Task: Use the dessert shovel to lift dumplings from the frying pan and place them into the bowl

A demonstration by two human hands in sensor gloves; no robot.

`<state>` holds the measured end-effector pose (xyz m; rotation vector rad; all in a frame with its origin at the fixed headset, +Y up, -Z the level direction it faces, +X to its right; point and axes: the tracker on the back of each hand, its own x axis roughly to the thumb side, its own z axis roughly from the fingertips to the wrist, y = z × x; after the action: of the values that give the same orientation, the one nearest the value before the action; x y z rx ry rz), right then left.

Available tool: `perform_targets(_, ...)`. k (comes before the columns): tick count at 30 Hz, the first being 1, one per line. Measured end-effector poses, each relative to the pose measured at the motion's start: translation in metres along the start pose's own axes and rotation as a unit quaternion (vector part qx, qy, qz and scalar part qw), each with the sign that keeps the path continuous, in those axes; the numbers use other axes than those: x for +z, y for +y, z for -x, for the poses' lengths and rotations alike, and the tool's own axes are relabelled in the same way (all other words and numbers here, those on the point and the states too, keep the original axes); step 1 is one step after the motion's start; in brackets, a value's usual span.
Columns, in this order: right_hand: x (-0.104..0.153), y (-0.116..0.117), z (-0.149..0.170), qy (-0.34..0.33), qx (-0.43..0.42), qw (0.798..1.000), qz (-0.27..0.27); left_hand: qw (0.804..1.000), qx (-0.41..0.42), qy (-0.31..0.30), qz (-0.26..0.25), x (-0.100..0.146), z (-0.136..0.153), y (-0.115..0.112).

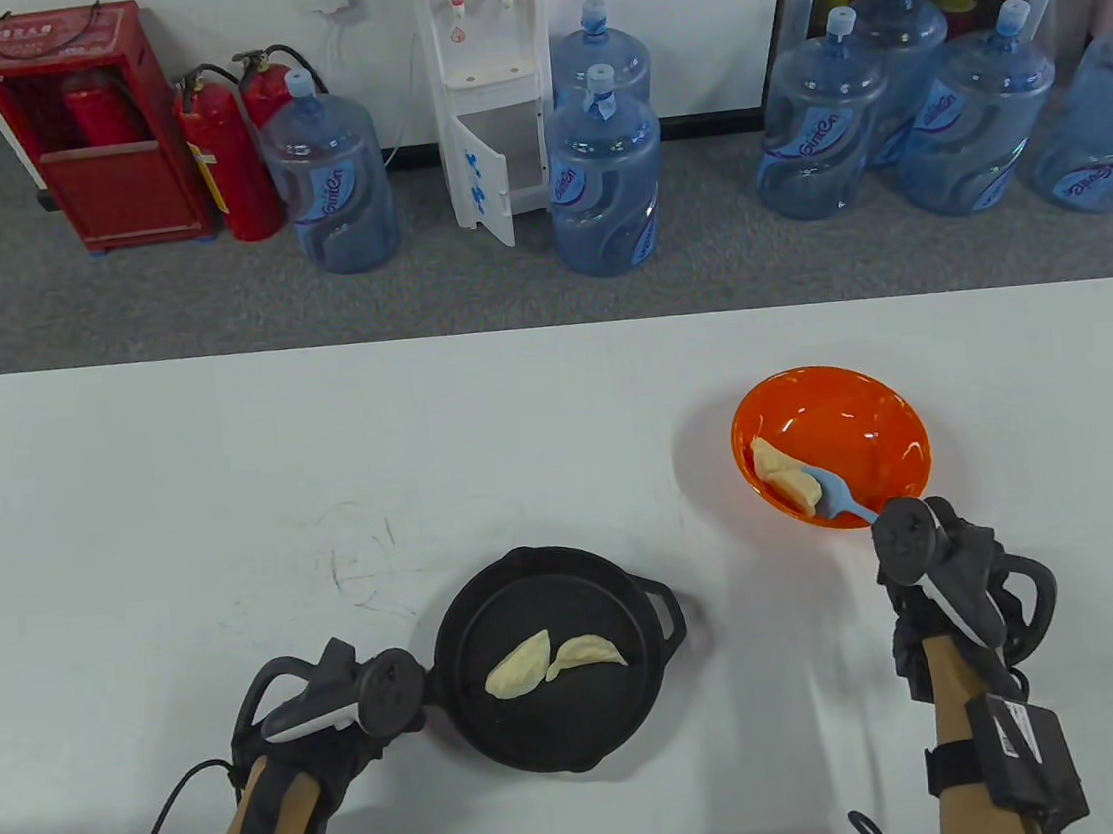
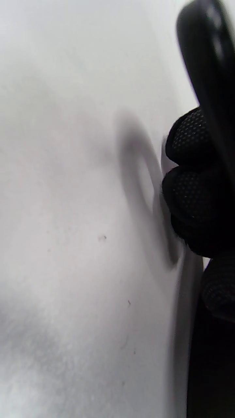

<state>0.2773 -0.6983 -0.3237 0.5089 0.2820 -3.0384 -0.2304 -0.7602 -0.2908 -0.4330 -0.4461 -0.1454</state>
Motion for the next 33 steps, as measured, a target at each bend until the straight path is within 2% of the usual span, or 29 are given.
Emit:
perform_targets(7, 0.002, -0.003, 0.001, 0.006, 0.036, 0.999, 0.012, 1.0, -0.002, 0.0, 0.001, 0.0, 0.0, 0.0)
perform_targets(18, 0.004, -0.008, 0.017, 0.032, 0.031, 0.999, 0.014, 1.0, -0.003, 0.002, 0.002, 0.0, -0.001, 0.0)
perform_targets(25, 0.006, -0.018, 0.022, 0.038, 0.018, 0.998, 0.036, 1.0, -0.003, 0.002, 0.002, 0.0, -0.001, 0.0)
perform_targets(33, 0.016, -0.036, 0.012, 0.01, -0.033, 0.995, 0.096, 1.0, -0.003, 0.002, 0.002, 0.0, -0.001, 0.0)
